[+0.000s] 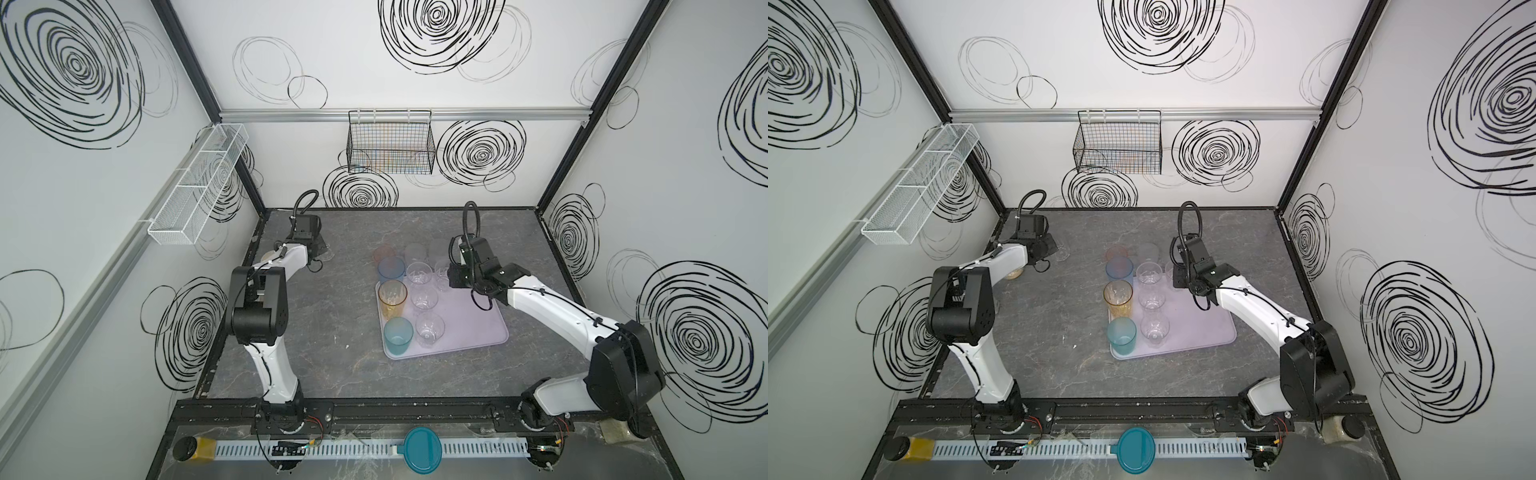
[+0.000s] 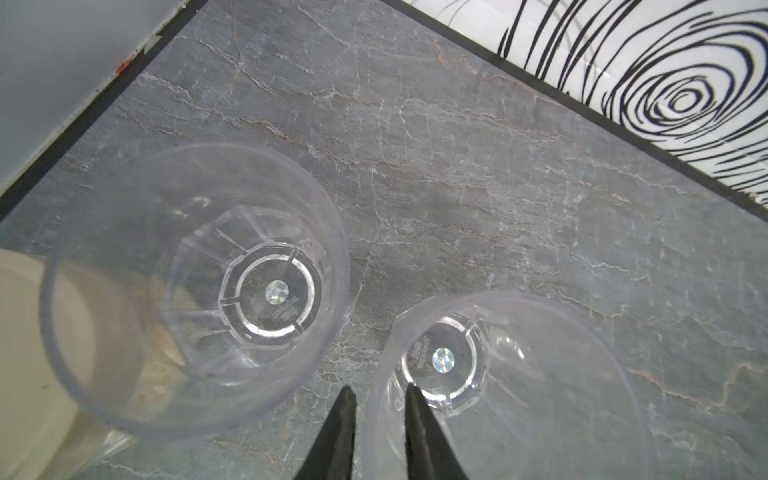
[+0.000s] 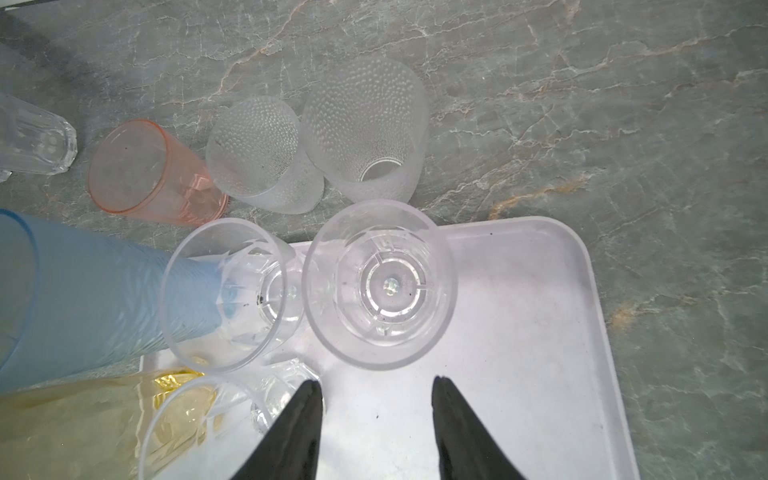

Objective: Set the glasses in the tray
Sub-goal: 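Move the left gripper to the clear glasses beside the beige-lidded jar, then grasp a clear faceted glass with the left gripper and lift it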

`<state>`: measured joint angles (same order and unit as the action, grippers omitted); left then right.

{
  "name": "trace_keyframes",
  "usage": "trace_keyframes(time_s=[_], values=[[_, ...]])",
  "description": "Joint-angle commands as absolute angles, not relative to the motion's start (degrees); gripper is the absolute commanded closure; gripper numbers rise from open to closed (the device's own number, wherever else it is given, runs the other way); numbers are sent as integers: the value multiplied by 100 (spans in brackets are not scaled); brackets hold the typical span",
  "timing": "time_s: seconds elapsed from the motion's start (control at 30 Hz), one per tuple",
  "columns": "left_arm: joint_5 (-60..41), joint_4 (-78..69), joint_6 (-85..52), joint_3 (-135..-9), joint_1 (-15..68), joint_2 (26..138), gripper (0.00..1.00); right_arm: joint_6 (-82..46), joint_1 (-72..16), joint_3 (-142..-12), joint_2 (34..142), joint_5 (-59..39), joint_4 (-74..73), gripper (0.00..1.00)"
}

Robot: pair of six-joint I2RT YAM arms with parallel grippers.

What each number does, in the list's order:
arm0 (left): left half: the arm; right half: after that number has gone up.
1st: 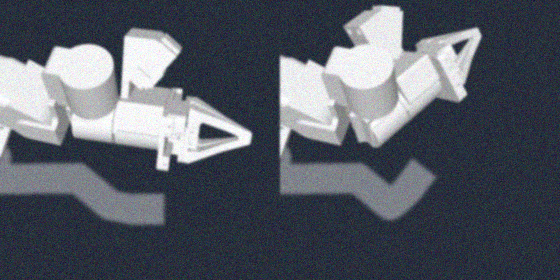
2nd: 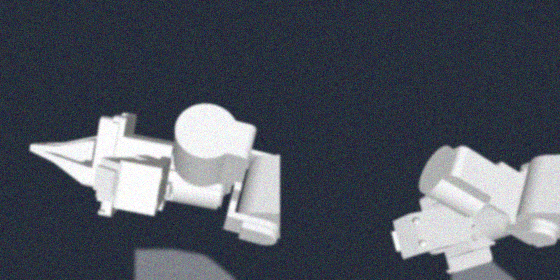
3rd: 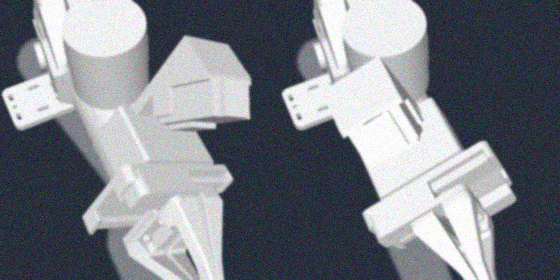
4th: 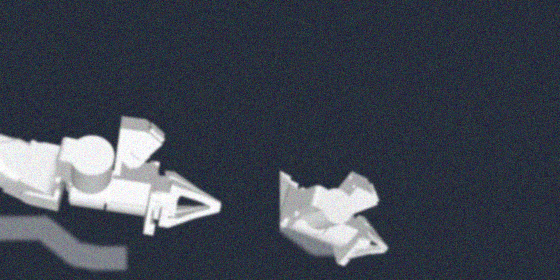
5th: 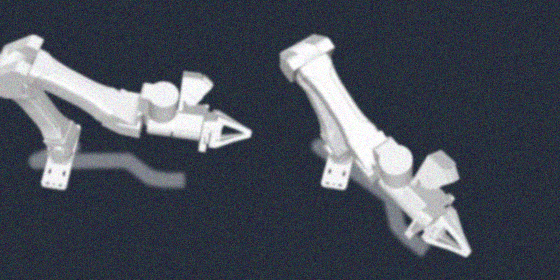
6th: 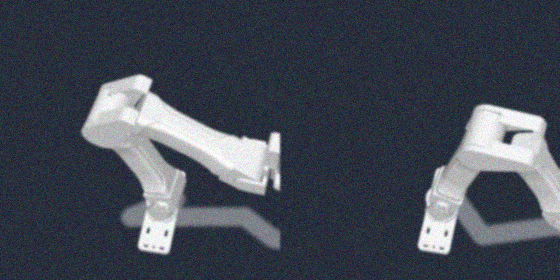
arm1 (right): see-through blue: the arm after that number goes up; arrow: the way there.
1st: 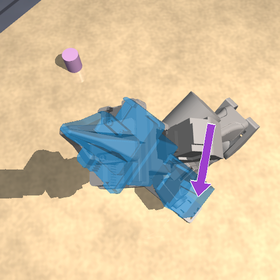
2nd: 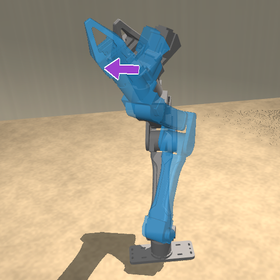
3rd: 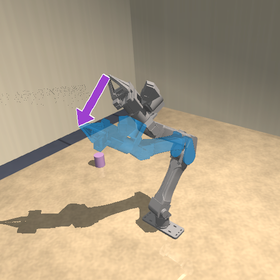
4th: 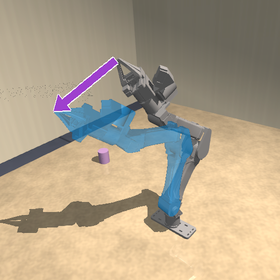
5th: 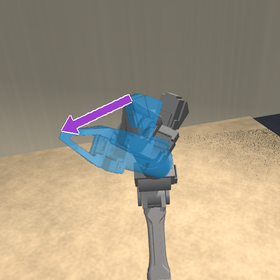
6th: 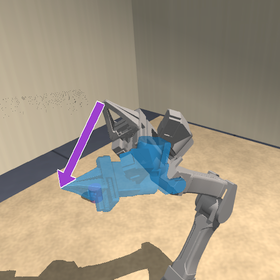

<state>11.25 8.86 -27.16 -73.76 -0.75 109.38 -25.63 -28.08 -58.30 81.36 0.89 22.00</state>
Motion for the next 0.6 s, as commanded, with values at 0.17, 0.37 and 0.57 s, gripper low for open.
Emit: trace_keyframes(time_s=[0.17, 0.37, 0.57], values=[[907, 753, -2747, -7126, -59, 10521, 89, -2575, -2863, -5806, 7952, 254, 2300, 52], [782, 703, -2752, -6872, -27, 10105, 96, -2575, -2881, -5810, 7906, 294, 2353, 52], [730, 798, -2684, -6636, 43, 9587, 96, -2593, -2919, -5920, 7884, 303, 2400, 52]])
